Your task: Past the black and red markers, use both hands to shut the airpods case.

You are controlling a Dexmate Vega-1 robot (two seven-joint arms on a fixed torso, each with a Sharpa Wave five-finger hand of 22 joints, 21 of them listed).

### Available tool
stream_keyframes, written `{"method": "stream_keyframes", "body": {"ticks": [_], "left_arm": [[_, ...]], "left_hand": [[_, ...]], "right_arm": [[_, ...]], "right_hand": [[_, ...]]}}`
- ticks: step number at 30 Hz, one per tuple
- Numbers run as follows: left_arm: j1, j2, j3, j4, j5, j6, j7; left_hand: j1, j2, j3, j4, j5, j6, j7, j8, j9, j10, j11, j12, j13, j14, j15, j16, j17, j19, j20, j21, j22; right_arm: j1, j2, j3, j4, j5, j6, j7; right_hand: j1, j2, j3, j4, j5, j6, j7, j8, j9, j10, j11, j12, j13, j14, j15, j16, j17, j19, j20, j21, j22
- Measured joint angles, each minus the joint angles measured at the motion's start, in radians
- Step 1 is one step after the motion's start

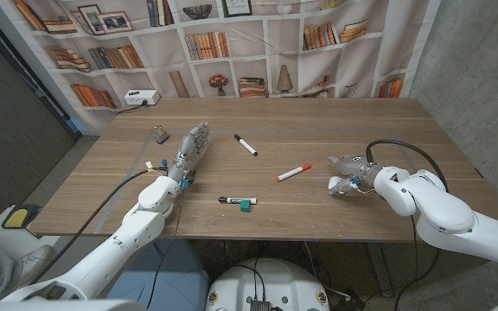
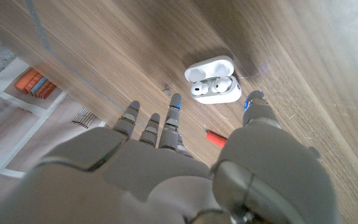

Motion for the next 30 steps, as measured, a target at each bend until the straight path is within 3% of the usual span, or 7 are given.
{"method": "stream_keyframes", "body": {"ticks": [20, 30], "left_arm": [[-0.022, -0.014, 0.006, 0.040, -0.001, -0.008, -0.020], [-0.029, -0.021, 0.007, 0.065, -0.007, -0.015, -0.031]], "left_hand": [[0.011, 0.000, -0.003, -0.003, 0.000, 0.000, 0.000, 0.000, 0.000, 0.000, 0.000, 0.000, 0.000, 0.000, 0.000, 0.000, 0.000, 0.000, 0.000, 0.000, -0.003], [0.010, 0.000, -0.003, -0.003, 0.000, 0.000, 0.000, 0.000, 0.000, 0.000, 0.000, 0.000, 0.000, 0.000, 0.000, 0.000, 0.000, 0.000, 0.000, 0.000, -0.003]], "right_arm": [[0.051, 0.070, -0.018, 0.035, -0.079, 0.037, 0.119], [0.075, 0.101, -0.030, 0.052, -0.118, 0.056, 0.173]], "right_hand": [[0.013, 0.013, 0.004, 0.004, 0.000, 0.000, -0.008, 0.000, 0.000, -0.005, 0.005, -0.008, 0.004, -0.005, 0.005, 0.000, 0.000, 0.000, 0.000, 0.000, 0.000], [0.017, 0.017, 0.009, 0.010, 0.000, 0.000, -0.008, 0.000, 0.000, 0.013, -0.006, -0.001, 0.009, 0.004, -0.004, 0.000, 0.000, 0.000, 0.000, 0.002, 0.000]]}}
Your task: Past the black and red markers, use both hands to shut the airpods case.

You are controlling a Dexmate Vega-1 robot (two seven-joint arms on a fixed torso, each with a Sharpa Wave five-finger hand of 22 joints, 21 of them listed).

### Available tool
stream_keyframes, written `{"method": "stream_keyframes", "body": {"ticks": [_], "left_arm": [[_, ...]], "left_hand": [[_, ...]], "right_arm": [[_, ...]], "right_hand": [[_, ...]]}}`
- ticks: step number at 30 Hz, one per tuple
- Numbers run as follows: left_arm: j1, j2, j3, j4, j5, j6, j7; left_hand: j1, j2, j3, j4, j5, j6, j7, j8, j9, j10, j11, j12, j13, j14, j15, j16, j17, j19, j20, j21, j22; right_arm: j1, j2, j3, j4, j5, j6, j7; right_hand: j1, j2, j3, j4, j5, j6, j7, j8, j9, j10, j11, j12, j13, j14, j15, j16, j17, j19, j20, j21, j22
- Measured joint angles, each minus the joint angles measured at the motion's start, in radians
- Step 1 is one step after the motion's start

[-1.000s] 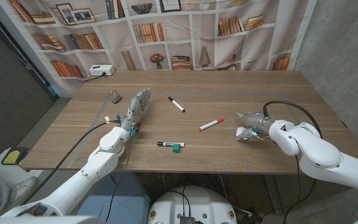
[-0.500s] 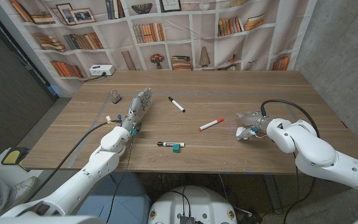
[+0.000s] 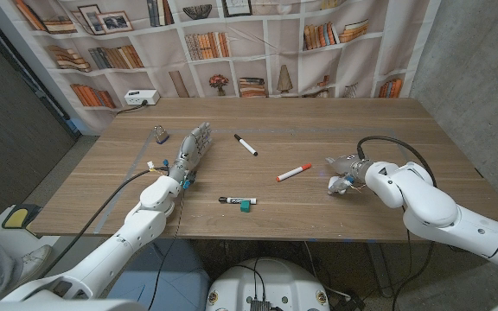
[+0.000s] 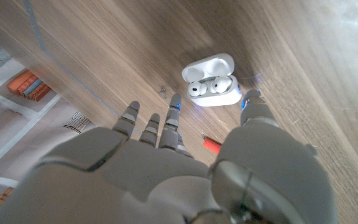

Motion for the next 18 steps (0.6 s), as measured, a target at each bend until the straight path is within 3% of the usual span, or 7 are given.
{"method": "stream_keyframes", "body": {"ticks": [5, 18], "left_arm": [[-0.001, -0.003, 0.000, 0.009, -0.004, -0.004, -0.004], [-0.002, -0.008, 0.000, 0.018, -0.007, -0.006, -0.010]], "left_hand": [[0.004, -0.004, 0.000, 0.000, 0.000, 0.000, 0.000, 0.000, 0.000, 0.000, 0.000, 0.000, 0.000, 0.000, 0.000, 0.000, 0.000, 0.000, 0.000, 0.000, 0.000], [0.004, -0.004, 0.000, 0.000, 0.000, 0.000, 0.000, 0.000, 0.000, 0.000, 0.000, 0.000, 0.000, 0.000, 0.000, 0.000, 0.000, 0.000, 0.000, 0.000, 0.000]], "right_arm": [[0.005, 0.012, -0.002, 0.006, -0.019, 0.006, 0.020], [-0.007, 0.024, 0.008, 0.010, -0.043, 0.015, 0.038]], "right_hand": [[0.004, 0.002, 0.000, 0.000, 0.000, -0.004, -0.004, 0.007, 0.000, 0.020, -0.002, 0.006, 0.004, 0.013, 0.005, 0.000, 0.000, 0.014, -0.007, 0.006, 0.000], [0.011, 0.000, 0.000, 0.000, -0.004, 0.002, -0.009, 0.015, 0.000, 0.062, -0.019, 0.028, 0.010, 0.051, -0.019, 0.006, 0.000, 0.047, -0.028, 0.010, 0.000]]}}
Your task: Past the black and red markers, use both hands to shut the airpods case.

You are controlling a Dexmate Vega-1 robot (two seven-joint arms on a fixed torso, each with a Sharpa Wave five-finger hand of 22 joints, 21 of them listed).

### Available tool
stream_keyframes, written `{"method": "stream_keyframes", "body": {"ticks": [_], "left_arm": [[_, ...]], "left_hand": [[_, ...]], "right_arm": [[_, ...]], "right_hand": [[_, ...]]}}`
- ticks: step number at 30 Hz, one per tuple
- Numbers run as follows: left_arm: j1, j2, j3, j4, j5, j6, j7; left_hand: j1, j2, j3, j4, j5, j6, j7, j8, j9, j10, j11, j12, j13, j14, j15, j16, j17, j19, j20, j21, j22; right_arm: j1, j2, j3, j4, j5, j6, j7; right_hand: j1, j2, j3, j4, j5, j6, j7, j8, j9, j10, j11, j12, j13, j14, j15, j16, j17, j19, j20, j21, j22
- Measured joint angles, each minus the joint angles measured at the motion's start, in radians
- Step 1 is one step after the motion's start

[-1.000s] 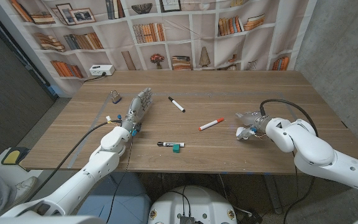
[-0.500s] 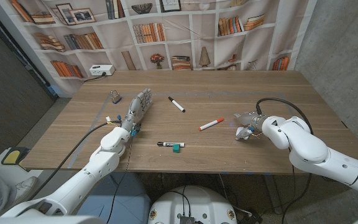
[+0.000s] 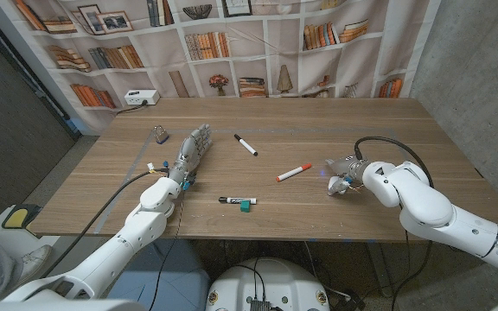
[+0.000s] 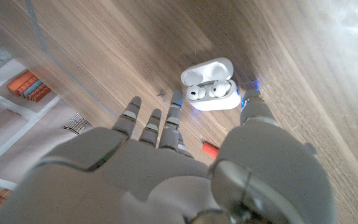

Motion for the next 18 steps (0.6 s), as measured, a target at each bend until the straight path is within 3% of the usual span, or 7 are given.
{"method": "stream_keyframes", "body": {"ticks": [9, 14, 18], "left_arm": [[0.000, -0.007, 0.000, 0.007, -0.012, -0.006, -0.011], [0.001, -0.014, -0.002, 0.016, -0.024, -0.009, -0.021], [0.003, -0.020, -0.003, 0.023, -0.032, -0.013, -0.027]], "left_hand": [[0.000, 0.000, -0.009, 0.000, 0.000, 0.000, 0.000, 0.000, 0.000, 0.000, 0.000, 0.000, 0.000, 0.000, 0.000, 0.000, 0.000, 0.000, 0.000, 0.000, 0.000], [0.000, 0.000, -0.009, 0.000, 0.000, 0.000, 0.000, 0.000, 0.000, 0.000, 0.000, 0.000, 0.000, 0.000, 0.000, 0.000, 0.000, -0.004, 0.004, 0.000, 0.000], [0.000, 0.000, -0.013, 0.004, 0.000, 0.000, 0.000, 0.000, 0.000, 0.006, -0.006, 0.000, 0.000, 0.004, 0.004, 0.000, 0.000, -0.004, 0.004, 0.000, 0.000]], "right_arm": [[-0.015, -0.001, 0.014, -0.005, -0.005, 0.003, 0.003], [-0.020, -0.001, 0.017, -0.006, -0.011, 0.009, 0.000], [-0.023, 0.002, 0.017, -0.006, -0.018, 0.016, -0.004]], "right_hand": [[0.004, 0.004, 0.004, 0.004, -0.004, -0.003, -0.004, 0.000, 0.000, 0.028, -0.014, 0.016, 0.008, 0.008, -0.008, 0.000, 0.002, 0.002, -0.002, 0.000, 0.000], [0.008, 0.008, 0.004, 0.004, -0.004, -0.001, -0.017, 0.004, 0.000, 0.050, -0.035, 0.027, 0.013, 0.024, -0.013, 0.000, 0.002, 0.007, -0.007, 0.000, 0.000], [0.008, 0.008, 0.004, 0.004, -0.004, -0.002, -0.027, 0.004, 0.000, 0.062, -0.037, 0.035, 0.014, 0.036, -0.025, 0.000, 0.002, 0.014, -0.014, 0.000, 0.000]]}}
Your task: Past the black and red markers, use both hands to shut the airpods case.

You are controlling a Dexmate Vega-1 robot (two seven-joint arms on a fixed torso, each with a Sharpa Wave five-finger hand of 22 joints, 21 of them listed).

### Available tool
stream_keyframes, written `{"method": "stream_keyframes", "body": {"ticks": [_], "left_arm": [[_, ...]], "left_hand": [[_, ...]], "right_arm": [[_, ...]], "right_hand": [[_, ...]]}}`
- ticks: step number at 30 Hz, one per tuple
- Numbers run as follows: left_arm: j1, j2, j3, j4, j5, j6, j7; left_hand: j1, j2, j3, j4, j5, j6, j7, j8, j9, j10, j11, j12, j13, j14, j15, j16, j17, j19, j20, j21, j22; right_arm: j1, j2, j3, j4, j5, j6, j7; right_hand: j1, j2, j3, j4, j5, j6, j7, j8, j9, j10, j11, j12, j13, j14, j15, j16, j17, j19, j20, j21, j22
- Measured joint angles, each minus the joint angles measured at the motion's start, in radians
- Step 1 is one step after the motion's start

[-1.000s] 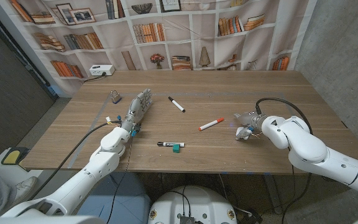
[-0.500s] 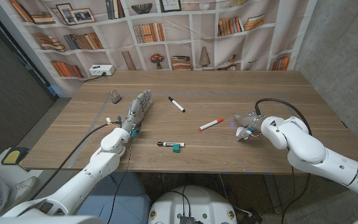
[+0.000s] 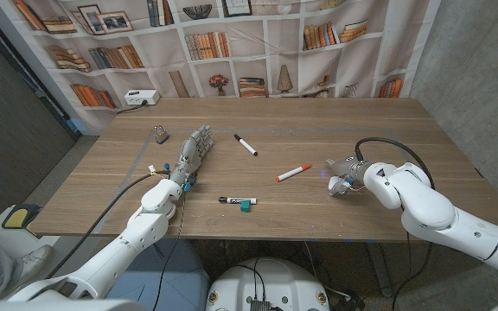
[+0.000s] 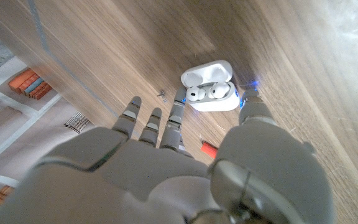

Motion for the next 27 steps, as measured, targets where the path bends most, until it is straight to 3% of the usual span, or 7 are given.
{"method": "stream_keyframes", "body": {"ticks": [15, 27], "left_arm": [[0.007, -0.008, -0.005, 0.013, -0.012, -0.010, -0.014], [0.013, -0.007, -0.005, 0.008, -0.012, -0.013, -0.017]], "left_hand": [[-0.003, -0.003, -0.003, 0.003, 0.000, 0.004, 0.004, 0.000, 0.000, 0.005, 0.006, 0.000, 0.000, 0.000, 0.000, 0.000, 0.002, 0.000, 0.000, 0.000, 0.003], [-0.004, -0.004, -0.006, 0.006, 0.000, 0.004, 0.004, 0.000, 0.000, 0.005, 0.006, 0.000, 0.005, 0.000, 0.000, 0.000, 0.002, 0.000, 0.000, 0.000, 0.003]], "right_arm": [[-0.007, 0.008, 0.002, 0.003, -0.020, 0.016, 0.000], [-0.016, 0.014, 0.006, 0.003, -0.034, 0.024, 0.006]], "right_hand": [[0.010, 0.009, -0.003, 0.003, -0.003, 0.000, -0.011, 0.008, 0.000, 0.023, -0.013, 0.015, 0.005, 0.010, -0.010, 0.000, 0.000, 0.013, -0.006, 0.000, 0.000], [0.130, 0.052, 0.065, -0.030, -0.004, 0.000, -0.011, 0.008, 0.000, 0.026, -0.023, 0.023, 0.010, 0.027, -0.027, 0.000, -0.003, 0.030, -0.016, 0.000, 0.000]]}}
